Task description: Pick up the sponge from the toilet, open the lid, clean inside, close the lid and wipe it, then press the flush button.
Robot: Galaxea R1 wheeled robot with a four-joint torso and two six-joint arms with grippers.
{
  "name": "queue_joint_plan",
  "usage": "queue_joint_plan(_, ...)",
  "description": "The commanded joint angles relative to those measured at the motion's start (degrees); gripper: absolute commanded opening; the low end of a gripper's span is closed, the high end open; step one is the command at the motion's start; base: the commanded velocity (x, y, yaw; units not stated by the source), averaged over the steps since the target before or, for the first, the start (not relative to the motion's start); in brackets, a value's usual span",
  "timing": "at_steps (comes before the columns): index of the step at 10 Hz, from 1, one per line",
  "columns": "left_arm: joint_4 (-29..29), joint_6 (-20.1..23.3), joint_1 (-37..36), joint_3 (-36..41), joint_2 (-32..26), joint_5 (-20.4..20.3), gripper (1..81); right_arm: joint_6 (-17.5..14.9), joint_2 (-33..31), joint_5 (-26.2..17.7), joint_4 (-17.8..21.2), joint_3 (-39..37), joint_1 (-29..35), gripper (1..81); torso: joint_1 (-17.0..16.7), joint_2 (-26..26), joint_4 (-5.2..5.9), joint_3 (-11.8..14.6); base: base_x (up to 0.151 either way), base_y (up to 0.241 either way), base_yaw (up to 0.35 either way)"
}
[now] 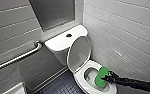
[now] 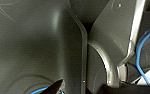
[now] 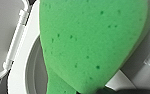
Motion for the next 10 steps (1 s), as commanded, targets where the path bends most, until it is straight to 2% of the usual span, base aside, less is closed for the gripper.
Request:
queue_joint_plan(1,1.3,0.6,1.8,0.8,1.1,4.7,81.1,1.2,-8.1,0.0,1.9,7.4,2.3,1.0,0.0,0.0,0.0,0.0,0.0,0.0,0.0)
queue_joint_plan(5,2.3,0.6,1.8,0.5,1.8,4.7,81.1,1.2,-18.1,5.9,2.6,18.1,-3.5,1.0,0.0,0.0,0.0,0.0,0.0,0.0,0.0)
queue_joint_plan(10,2.4,0.6,1.8,0.5,1.7,4.7,81.1,1.1,-21.2,15.6,2.6,22.6,-15.6,1.0,0.0,0.0,0.0,0.0,0.0,0.0,0.0)
